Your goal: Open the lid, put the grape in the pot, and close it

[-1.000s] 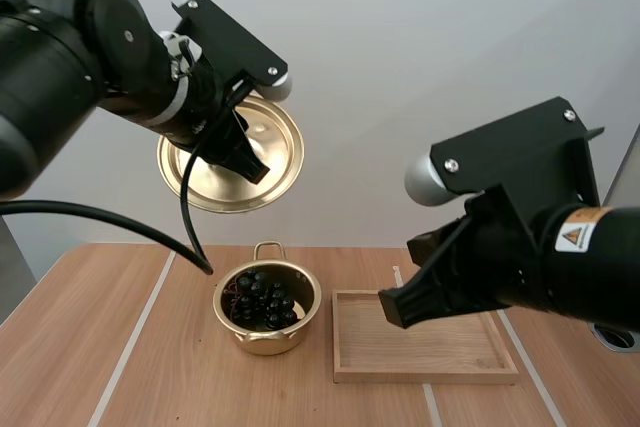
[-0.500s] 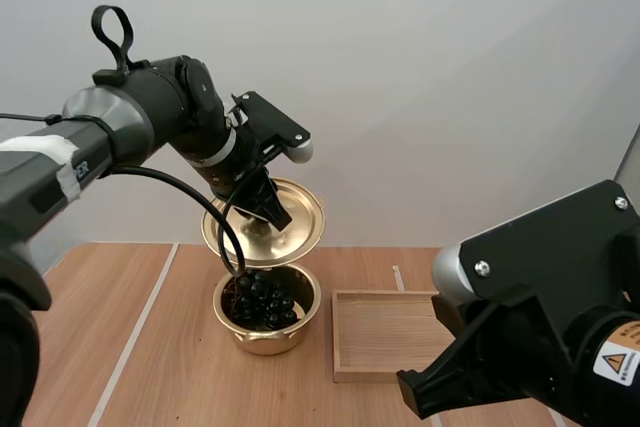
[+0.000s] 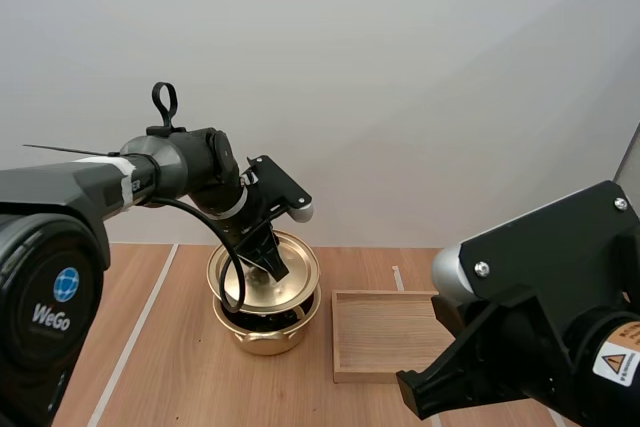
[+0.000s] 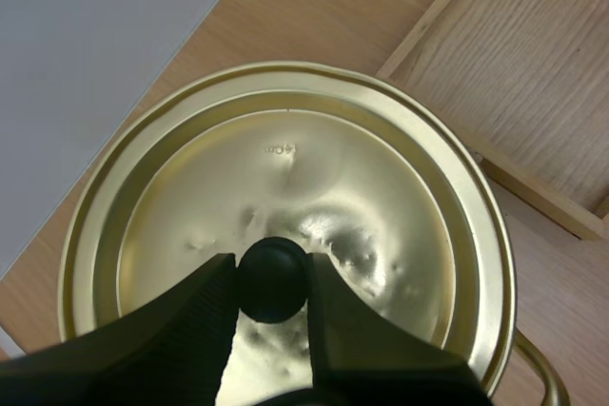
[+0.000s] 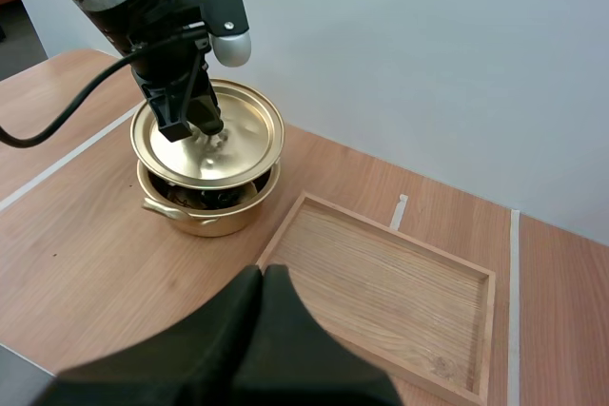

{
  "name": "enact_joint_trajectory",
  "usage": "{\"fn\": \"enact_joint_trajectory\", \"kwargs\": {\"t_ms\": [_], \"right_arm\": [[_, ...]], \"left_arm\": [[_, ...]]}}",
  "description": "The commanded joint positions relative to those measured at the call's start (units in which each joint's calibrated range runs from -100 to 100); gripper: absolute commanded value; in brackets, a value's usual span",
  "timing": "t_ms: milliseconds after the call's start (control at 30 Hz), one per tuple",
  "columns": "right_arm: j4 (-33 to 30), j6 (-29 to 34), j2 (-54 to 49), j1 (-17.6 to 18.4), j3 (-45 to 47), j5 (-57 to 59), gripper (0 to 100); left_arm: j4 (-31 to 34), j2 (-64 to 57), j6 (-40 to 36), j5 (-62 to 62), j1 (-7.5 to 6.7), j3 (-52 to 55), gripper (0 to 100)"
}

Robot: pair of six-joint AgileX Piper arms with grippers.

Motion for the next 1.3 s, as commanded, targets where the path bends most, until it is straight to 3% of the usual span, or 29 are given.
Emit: {"fn": "enact_joint_trajectory", "kwargs": {"t_ms": [0,900,1000,1167,1267], "right_arm": [[0.23,0.12,-0.56,-0.23,0.03,0.00,0],[0.23,0.12,-0.45,-0.23,0.03,0.00,0],[0.23,0.12,-0.45,-0.23,0.03,0.00,0],[0.23,0.12,-0.45,-0.23,0.03,0.00,0],[0.23,0.12,-0.45,-0.23,0.03,0.00,0]], "left_arm": [[-0.99,1.29,0.44,-1.67,-0.10,0.05,0],[-3.33,2.81,1.40,-1.84,-0.10,3.34,2],[-4.18,2.69,1.40,-1.65,-0.10,3.34,27],[-4.32,0.86,1.40,-0.36,-0.10,3.34,100],[-4.32,-1.68,1.40,0.35,-0.10,3.34,100]]}}
